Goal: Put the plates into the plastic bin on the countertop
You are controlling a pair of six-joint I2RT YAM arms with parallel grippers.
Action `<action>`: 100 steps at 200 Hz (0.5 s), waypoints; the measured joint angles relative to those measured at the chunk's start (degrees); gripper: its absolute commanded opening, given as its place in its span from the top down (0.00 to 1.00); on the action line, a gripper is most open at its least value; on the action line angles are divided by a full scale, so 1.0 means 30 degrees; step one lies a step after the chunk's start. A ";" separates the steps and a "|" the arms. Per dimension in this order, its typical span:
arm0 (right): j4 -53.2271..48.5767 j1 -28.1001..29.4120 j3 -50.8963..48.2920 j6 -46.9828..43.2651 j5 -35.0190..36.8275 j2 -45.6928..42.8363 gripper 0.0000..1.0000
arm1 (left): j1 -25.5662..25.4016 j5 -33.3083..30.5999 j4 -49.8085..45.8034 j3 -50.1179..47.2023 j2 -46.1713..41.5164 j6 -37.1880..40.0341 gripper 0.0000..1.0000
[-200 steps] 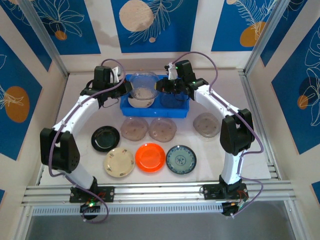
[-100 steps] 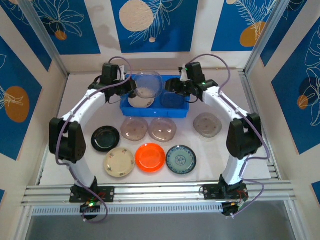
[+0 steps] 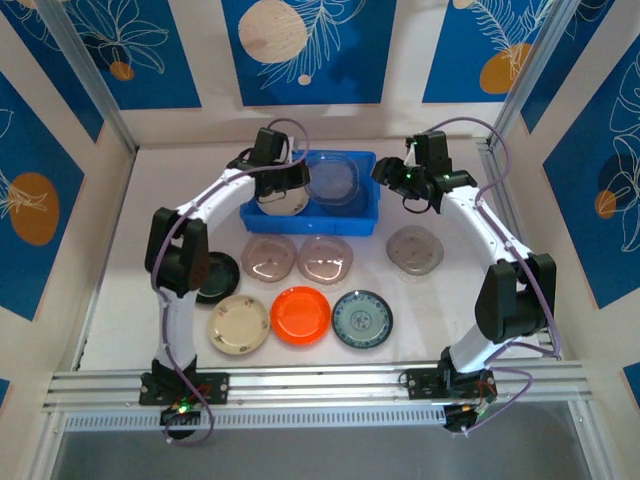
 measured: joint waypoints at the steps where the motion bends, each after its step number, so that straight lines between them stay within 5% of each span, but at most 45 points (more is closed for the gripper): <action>1: -0.0029 0.0000 -0.0036 0.0000 0.0000 0.0000 0.45 | -0.0007 -0.0007 0.0007 0.0022 0.0036 0.0000 1.00; 100: -0.0306 -0.0984 -0.1603 0.0350 -0.0015 -0.1078 0.46 | -0.0787 0.0000 -0.0270 0.3075 0.4022 -0.0889 1.00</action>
